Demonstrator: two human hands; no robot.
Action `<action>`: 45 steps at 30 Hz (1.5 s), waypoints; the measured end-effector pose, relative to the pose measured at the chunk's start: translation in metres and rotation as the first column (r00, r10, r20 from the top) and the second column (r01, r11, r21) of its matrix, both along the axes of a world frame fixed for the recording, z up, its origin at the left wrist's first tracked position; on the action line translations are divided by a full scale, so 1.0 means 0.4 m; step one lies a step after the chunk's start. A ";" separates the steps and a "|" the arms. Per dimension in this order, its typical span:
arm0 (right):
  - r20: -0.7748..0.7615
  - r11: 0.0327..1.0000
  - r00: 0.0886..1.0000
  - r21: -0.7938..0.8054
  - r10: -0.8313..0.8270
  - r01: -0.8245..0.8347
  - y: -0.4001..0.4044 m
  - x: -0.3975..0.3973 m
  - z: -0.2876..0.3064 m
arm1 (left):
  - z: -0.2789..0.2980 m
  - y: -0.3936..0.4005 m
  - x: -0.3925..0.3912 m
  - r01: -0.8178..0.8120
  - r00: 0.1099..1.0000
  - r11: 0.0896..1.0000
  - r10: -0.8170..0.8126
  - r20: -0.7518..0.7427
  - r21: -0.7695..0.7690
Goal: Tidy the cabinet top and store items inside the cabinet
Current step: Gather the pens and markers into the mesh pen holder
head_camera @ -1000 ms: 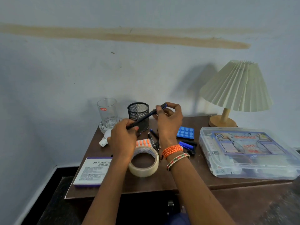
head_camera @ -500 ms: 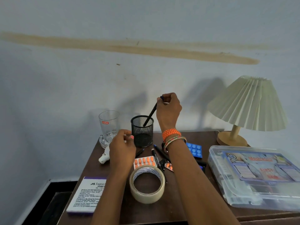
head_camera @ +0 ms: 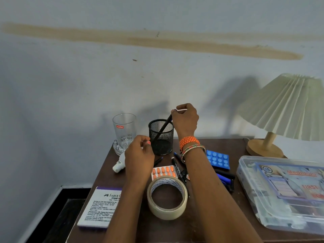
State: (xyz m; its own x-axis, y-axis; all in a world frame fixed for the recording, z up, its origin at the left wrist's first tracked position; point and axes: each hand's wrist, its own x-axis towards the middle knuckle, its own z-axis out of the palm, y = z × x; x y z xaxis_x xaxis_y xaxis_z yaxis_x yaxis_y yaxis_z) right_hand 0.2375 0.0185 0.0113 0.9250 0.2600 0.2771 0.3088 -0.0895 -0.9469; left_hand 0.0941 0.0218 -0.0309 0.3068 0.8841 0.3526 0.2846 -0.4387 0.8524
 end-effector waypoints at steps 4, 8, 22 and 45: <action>0.003 0.999 1.000 -0.047 0.001 -0.001 0.004 -0.011 -0.002 | 0.000 0.002 0.000 0.004 1.000 1.000 -0.004 0.001 0.012; -0.002 0.998 1.000 -0.059 0.001 -0.001 0.001 -0.008 -0.009 | -0.003 0.002 -0.006 0.014 1.000 1.000 -0.014 -0.007 0.019; 0.103 0.996 0.991 0.042 -0.085 0.081 -0.046 -0.025 0.071 | 0.007 0.002 -0.031 0.013 0.997 0.999 -0.010 -0.081 0.034; 0.010 0.917 0.984 -0.365 0.175 -0.160 -0.336 -0.101 0.000 | 0.062 -0.140 -0.084 0.144 0.959 0.990 -0.142 -0.246 -0.009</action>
